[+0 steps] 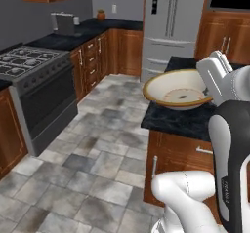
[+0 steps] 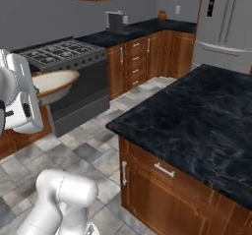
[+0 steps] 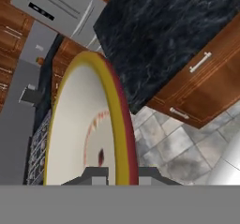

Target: Move the bowls from the cabinet to the plates on the dining table.

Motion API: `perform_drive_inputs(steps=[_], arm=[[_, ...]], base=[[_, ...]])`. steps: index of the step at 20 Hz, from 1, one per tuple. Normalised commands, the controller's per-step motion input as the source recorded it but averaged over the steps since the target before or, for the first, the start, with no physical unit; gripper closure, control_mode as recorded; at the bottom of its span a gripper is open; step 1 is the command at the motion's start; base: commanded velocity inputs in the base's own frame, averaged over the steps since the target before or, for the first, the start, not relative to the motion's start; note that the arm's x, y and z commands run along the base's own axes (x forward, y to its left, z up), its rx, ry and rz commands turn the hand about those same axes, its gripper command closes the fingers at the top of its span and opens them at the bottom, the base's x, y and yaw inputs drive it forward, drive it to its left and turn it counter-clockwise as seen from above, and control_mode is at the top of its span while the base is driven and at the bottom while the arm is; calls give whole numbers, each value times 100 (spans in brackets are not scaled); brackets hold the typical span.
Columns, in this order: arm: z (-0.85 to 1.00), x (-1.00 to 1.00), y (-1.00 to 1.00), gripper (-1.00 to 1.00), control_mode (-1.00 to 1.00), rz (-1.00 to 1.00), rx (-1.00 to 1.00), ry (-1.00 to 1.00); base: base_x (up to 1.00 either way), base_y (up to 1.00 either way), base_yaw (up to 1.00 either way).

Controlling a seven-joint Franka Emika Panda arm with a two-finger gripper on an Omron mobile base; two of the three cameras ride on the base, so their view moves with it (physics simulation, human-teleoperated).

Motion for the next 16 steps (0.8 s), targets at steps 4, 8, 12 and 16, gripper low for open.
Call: perform_drive_inputs(steps=[4,8,12,16], arm=[[0,0,0,100,100,0,0,0],[0,0,0,100,100,0,0,0],[0,0,0,100,100,0,0,0],[0,0,0,100,100,0,0,0]], base=[[-47,-28,-42],[-46,-30,-42],[-48,-30,-41],[-60,-32,-40]])
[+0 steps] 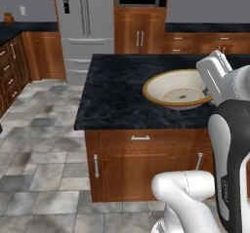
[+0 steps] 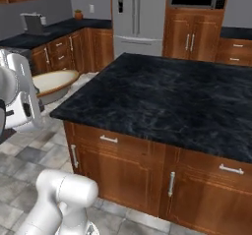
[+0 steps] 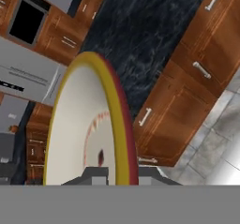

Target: Move the bowls from the cabinet to the plates on the dining table.

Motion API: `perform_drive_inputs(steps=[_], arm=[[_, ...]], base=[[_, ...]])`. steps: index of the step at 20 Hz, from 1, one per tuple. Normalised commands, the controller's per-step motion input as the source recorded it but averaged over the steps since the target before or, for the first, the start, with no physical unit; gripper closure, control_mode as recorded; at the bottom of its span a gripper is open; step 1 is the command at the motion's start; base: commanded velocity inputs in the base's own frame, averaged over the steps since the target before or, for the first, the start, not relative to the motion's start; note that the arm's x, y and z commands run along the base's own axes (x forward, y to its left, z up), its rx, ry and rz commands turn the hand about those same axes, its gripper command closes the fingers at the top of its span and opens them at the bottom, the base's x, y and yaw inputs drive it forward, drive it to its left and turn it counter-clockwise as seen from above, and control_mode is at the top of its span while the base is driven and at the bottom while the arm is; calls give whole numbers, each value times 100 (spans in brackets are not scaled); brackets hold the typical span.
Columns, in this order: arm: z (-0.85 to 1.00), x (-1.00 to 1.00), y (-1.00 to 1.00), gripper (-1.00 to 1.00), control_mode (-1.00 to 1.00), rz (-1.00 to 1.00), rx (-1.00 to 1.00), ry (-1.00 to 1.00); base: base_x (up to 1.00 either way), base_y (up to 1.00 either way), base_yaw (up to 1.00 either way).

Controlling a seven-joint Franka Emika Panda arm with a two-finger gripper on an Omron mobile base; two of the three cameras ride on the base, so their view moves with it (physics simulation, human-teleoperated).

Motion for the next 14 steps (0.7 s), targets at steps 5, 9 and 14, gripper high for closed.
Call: perform_drive_inputs(steps=[5,9,14], arm=[[0,0,0,100,100,0,0,0],[0,0,0,100,100,0,0,0],[0,0,0,100,100,0,0,0]], base=[[-37,-35,-26],[-43,-64,0],[-49,-98,0]])
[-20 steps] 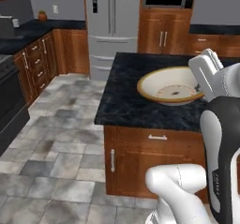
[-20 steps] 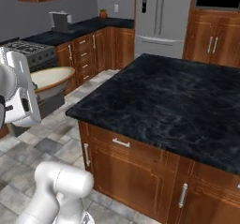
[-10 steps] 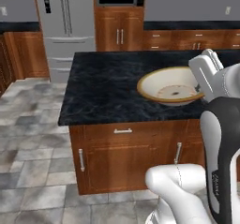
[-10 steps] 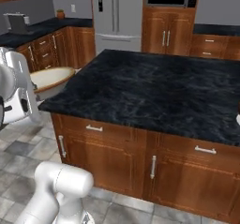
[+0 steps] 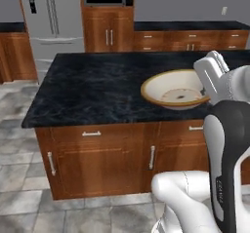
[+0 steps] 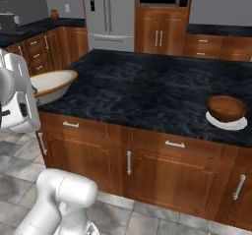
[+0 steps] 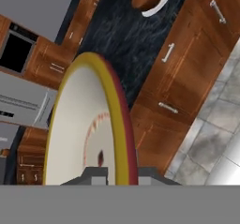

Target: Move the bowls from the cabinet to the plates on the dining table.

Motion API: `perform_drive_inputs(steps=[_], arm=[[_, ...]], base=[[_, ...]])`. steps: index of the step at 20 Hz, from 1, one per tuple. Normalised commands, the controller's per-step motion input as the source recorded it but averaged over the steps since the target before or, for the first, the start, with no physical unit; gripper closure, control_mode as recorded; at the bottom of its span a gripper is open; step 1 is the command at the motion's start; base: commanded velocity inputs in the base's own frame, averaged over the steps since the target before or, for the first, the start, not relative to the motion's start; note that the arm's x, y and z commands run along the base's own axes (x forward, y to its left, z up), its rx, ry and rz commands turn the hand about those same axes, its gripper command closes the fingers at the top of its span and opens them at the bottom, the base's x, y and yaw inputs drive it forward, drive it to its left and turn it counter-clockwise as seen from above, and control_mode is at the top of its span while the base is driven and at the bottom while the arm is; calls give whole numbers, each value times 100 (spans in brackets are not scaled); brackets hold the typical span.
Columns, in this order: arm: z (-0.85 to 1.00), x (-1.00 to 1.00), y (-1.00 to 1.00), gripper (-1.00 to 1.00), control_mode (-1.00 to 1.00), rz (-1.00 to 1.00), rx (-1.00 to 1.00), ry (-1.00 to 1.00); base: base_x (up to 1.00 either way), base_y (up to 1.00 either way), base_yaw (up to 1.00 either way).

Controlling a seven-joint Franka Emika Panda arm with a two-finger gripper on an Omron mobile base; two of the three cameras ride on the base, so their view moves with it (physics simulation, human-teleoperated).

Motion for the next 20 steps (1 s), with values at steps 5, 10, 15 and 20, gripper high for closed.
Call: perform_drive_inputs(steps=[5,10,15,20], arm=[[0,0,0,100,100,0,0,0],[0,0,0,100,100,0,0,0],[0,0,0,100,100,0,0,0],[0,0,0,100,100,0,0,0]], base=[[-58,-100,-1],[-63,-100,-8],[-51,-97,-18],[-37,-92,-23]])
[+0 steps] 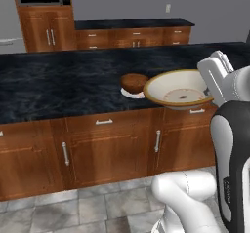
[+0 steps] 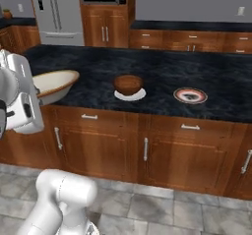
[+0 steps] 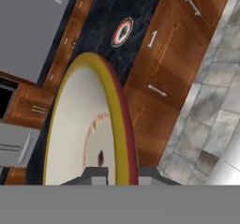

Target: Move the bowls from the cabinet to the plates on the dining table.

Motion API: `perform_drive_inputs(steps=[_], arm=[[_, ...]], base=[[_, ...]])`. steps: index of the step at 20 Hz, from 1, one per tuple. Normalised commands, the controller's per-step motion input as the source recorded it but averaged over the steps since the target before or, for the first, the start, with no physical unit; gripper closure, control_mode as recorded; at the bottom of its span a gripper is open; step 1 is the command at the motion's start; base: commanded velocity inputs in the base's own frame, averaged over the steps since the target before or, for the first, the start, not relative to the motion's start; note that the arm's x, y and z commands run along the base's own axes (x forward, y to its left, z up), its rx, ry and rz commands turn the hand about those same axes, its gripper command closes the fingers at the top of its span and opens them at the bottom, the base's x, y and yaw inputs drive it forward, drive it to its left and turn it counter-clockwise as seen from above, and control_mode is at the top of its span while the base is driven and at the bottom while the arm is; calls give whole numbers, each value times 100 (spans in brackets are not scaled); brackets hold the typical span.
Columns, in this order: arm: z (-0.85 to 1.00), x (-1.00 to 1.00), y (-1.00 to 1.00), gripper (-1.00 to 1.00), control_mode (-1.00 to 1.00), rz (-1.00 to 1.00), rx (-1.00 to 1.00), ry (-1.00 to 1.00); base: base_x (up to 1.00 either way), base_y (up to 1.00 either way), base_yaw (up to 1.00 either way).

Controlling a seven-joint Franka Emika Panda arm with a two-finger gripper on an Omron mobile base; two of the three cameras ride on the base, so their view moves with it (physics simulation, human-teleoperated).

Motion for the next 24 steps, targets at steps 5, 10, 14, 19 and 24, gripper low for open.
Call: perform_drive_inputs(steps=[5,10,14,19,24], arm=[[0,0,0,100,100,0,0,0],[0,0,0,100,100,0,0,0],[0,0,0,100,100,0,0,0],[0,0,0,100,100,0,0,0],[0,0,0,100,100,0,0,0]], base=[[22,-67,-6],[67,-63,0],[71,-66,0],[52,-60,0],[70,-32,1]])
